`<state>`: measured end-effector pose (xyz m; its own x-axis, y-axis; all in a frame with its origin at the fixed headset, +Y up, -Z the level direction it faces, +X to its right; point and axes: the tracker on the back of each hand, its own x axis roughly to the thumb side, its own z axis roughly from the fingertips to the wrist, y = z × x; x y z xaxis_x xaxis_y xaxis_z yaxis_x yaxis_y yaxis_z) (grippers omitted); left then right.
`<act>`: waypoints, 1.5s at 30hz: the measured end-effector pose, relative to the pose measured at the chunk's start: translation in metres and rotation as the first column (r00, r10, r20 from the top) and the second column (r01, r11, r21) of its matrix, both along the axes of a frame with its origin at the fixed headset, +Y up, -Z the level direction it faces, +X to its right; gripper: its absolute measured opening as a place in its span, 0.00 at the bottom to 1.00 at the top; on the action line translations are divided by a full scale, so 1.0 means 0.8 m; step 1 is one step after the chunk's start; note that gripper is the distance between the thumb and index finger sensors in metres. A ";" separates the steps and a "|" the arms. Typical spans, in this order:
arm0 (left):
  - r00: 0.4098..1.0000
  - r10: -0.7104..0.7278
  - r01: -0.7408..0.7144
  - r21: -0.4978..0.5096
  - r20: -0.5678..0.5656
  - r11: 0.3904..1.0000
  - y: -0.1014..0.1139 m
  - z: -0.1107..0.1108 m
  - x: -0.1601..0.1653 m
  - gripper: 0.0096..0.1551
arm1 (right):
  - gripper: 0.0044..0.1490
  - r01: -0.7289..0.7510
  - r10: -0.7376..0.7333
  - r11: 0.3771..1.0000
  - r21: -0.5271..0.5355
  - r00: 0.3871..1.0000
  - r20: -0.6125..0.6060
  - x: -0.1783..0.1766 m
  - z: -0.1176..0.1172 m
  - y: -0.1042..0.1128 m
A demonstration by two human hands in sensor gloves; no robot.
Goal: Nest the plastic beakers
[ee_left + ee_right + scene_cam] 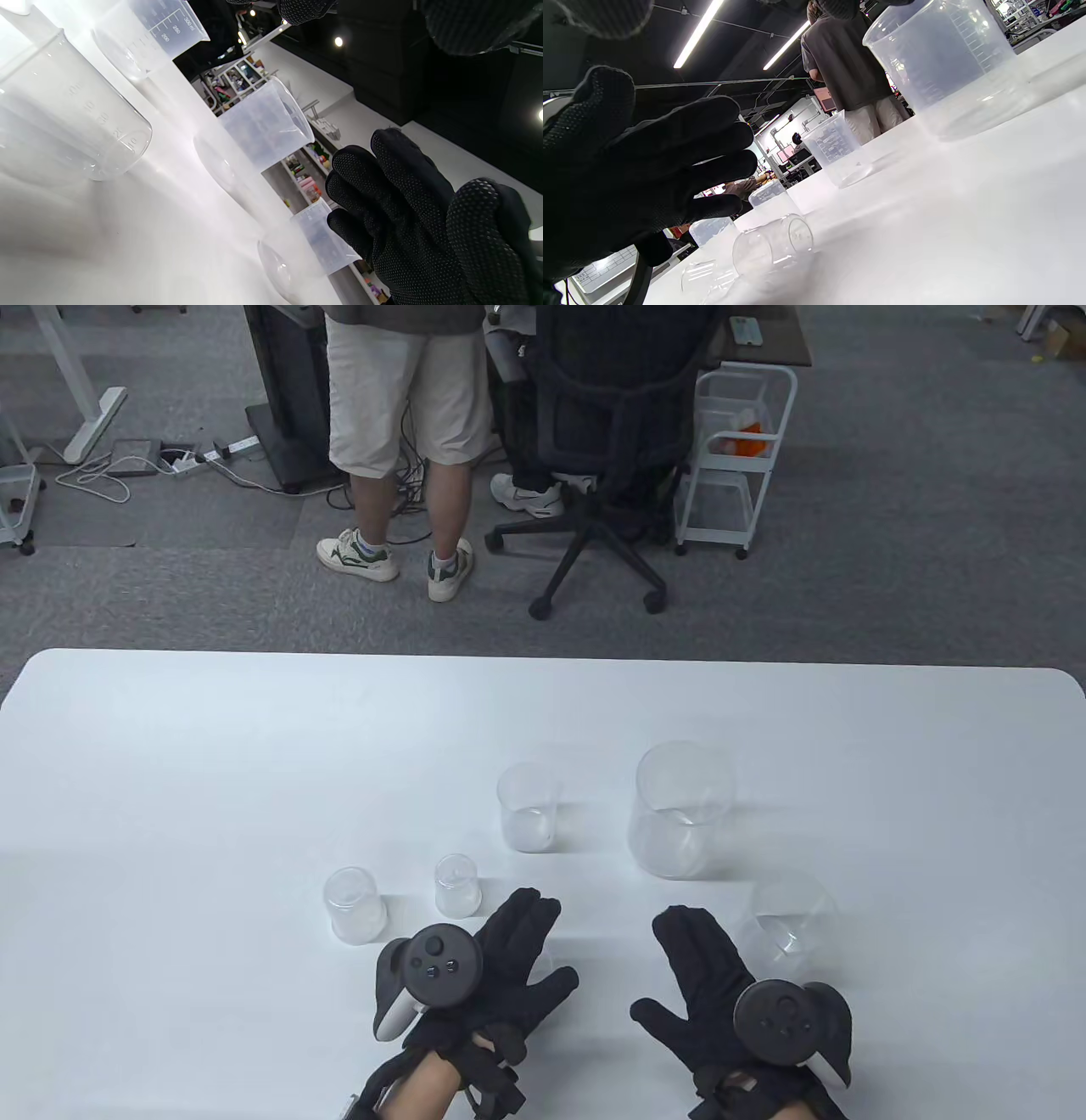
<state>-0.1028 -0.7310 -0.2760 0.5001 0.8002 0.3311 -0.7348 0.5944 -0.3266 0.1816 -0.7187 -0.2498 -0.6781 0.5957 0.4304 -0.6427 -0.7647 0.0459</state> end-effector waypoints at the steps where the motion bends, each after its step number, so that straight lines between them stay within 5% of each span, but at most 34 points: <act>1: 1.000 0.001 -0.001 -0.002 0.000 1.000 0.000 0.000 0.000 0.52 | 0.58 0.000 0.000 1.000 -0.002 1.000 0.001 0.000 0.000 0.000; 12: 1.000 0.009 -0.009 0.013 -0.003 1.000 0.001 0.000 0.000 0.52 | 0.57 -0.048 0.045 0.997 0.064 0.998 0.050 -0.005 0.000 0.019; 23: 1.000 0.024 -0.023 0.024 -0.018 0.999 0.001 -0.001 -0.002 0.52 | 0.55 -0.350 0.323 0.919 0.180 0.932 0.161 -0.019 -0.025 0.089; 32: 0.999 0.034 -0.034 0.026 -0.009 0.999 0.002 0.000 0.000 0.52 | 0.55 -0.482 0.456 0.875 0.046 0.852 0.256 -0.027 -0.097 0.135; 45: 0.999 0.036 -0.036 0.021 -0.011 0.999 0.002 0.000 0.000 0.52 | 0.57 -0.505 0.547 0.837 -0.211 0.777 0.312 -0.040 -0.217 0.130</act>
